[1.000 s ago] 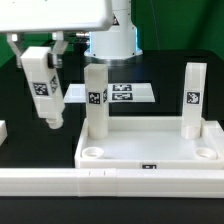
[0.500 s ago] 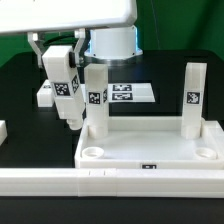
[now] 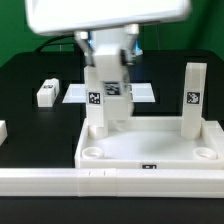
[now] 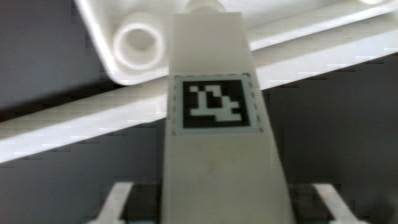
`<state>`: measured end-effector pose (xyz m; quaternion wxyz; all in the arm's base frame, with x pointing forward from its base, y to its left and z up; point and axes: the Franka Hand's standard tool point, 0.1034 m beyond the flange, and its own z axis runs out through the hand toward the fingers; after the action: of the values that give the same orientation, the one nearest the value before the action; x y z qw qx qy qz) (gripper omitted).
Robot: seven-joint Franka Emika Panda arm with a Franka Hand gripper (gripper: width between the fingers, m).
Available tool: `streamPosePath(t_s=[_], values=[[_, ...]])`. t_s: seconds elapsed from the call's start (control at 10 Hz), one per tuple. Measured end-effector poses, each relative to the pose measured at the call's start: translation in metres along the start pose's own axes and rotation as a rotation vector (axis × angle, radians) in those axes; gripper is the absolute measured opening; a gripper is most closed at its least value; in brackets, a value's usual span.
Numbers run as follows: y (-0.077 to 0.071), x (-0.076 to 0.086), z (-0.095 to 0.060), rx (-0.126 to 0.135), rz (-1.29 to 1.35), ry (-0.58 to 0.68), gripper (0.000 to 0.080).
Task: Assemble desk
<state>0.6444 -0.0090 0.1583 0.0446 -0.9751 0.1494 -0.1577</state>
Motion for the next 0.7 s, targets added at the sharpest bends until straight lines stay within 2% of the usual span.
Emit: streamPosePath(t_s=[0.3, 0.5, 0.6, 0.7], values=[[0.003, 0.001, 0.001, -0.003, -0.006, 0.025, 0.029], [0.0, 0.005, -0.001, -0.012, -0.012, 0.171, 0.029], [-0.017, -0.007, 0.002, -0.004, -0.036, 0.211, 0.029], [-0.03, -0.014, 0.003, 0.004, -0.057, 0.185, 0.029]])
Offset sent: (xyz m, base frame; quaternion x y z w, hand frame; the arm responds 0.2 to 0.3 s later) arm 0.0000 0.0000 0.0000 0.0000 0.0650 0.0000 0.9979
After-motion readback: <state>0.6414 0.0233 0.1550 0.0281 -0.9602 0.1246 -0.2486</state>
